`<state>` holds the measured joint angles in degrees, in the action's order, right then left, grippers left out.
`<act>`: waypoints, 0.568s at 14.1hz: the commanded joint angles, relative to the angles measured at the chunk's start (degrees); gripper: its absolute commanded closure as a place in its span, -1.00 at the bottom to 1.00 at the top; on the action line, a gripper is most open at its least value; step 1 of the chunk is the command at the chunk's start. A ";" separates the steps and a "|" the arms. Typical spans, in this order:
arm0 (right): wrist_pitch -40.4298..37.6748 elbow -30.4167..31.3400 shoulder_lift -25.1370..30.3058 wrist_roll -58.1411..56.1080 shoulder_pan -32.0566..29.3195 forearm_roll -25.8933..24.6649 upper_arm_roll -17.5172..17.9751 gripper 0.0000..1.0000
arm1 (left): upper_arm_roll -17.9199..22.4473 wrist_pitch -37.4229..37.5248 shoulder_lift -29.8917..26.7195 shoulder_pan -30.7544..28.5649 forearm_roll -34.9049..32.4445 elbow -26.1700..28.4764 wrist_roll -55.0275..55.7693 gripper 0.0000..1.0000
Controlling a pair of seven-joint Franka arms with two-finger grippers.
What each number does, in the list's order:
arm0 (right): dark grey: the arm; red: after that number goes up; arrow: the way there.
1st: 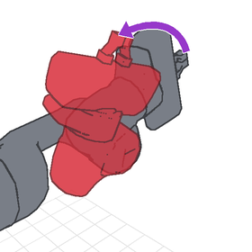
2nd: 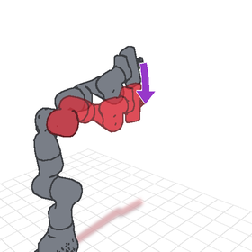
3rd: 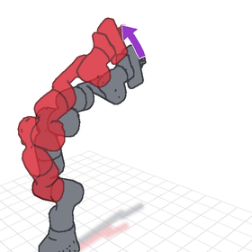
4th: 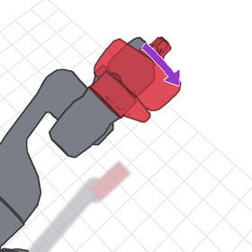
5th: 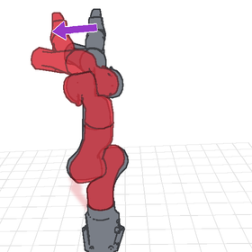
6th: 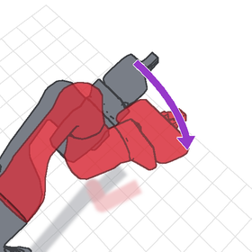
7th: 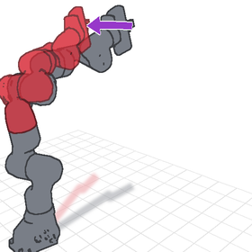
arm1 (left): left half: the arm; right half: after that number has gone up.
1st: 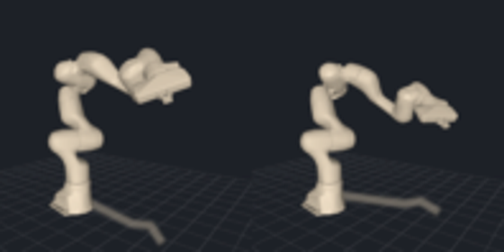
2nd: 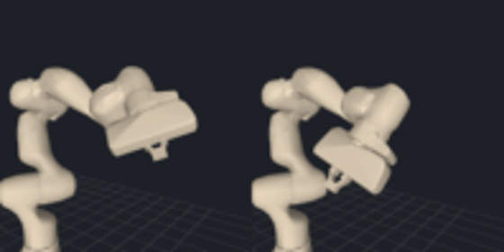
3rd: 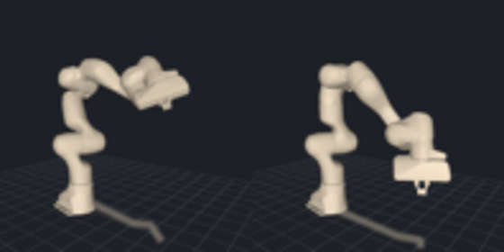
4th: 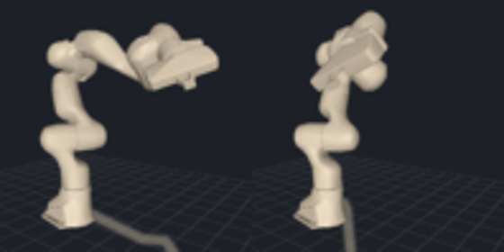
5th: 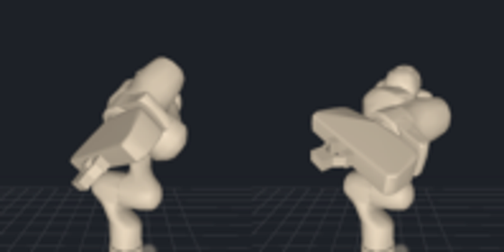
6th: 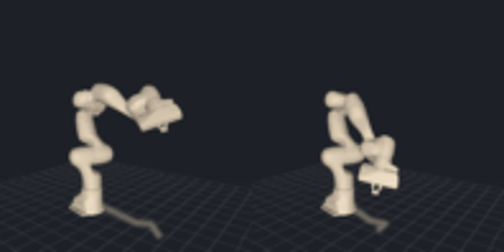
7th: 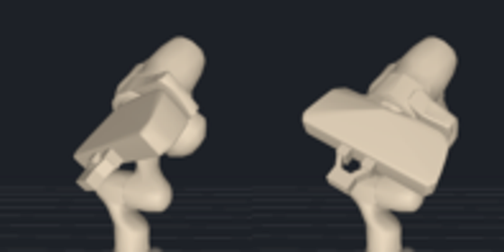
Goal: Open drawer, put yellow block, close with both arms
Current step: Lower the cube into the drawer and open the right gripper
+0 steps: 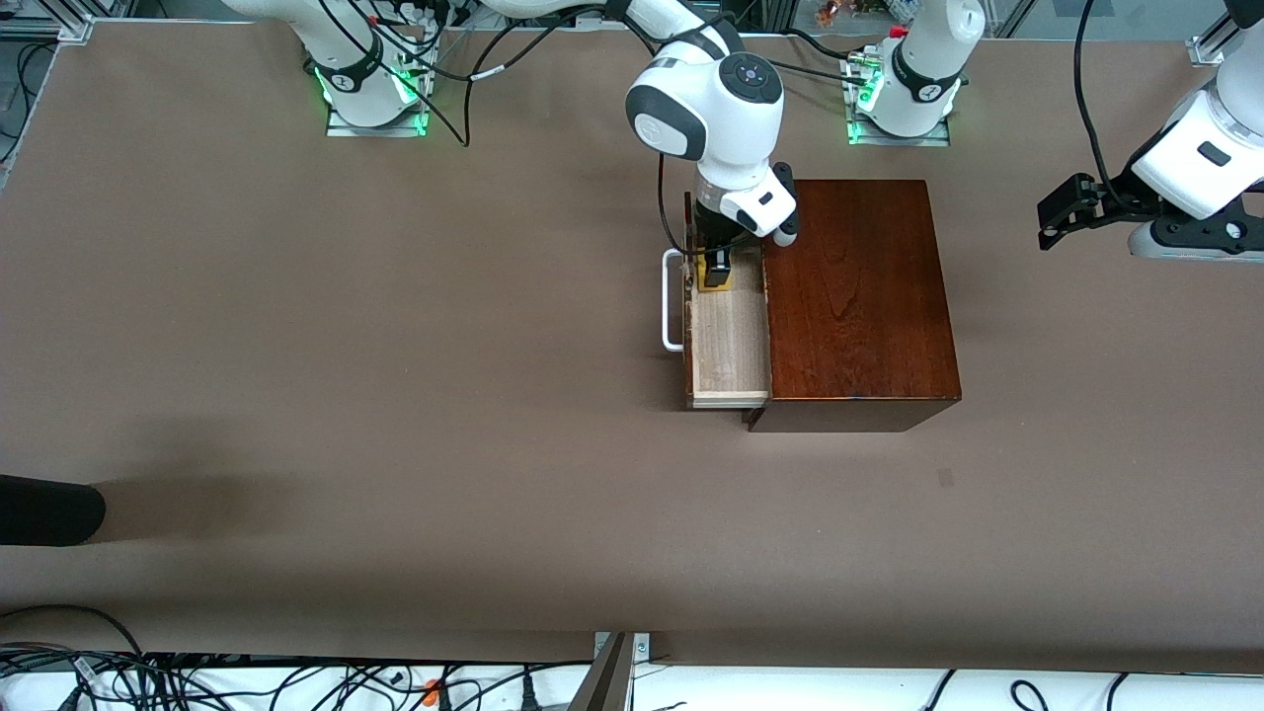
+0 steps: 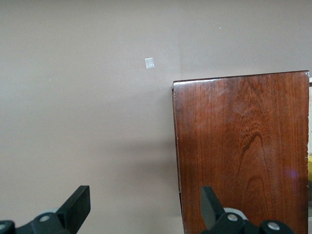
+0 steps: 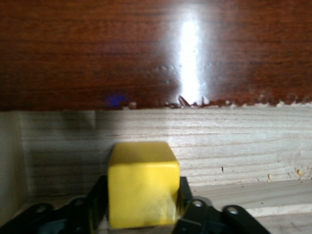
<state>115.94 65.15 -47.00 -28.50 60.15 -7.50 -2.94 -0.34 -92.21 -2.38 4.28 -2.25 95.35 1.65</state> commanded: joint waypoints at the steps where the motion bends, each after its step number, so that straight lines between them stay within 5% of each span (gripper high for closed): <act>1: -0.89 -2.13 -0.03 1.77 -0.12 -0.32 0.04 -1.00 | -0.02 0.90 0.98 0.03 1.20 -1.92 -0.59 -1.00; 8: -7.29 -2.22 9.98 2.74 -2.39 3.36 -0.40 -1.00 | -1.42 1.77 0.89 0.03 1.55 -1.92 -0.51 -1.00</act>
<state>112.14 61.96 -41.29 -26.41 59.68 -6.25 -3.60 -0.97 -92.06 -2.37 4.31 -2.22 95.35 1.65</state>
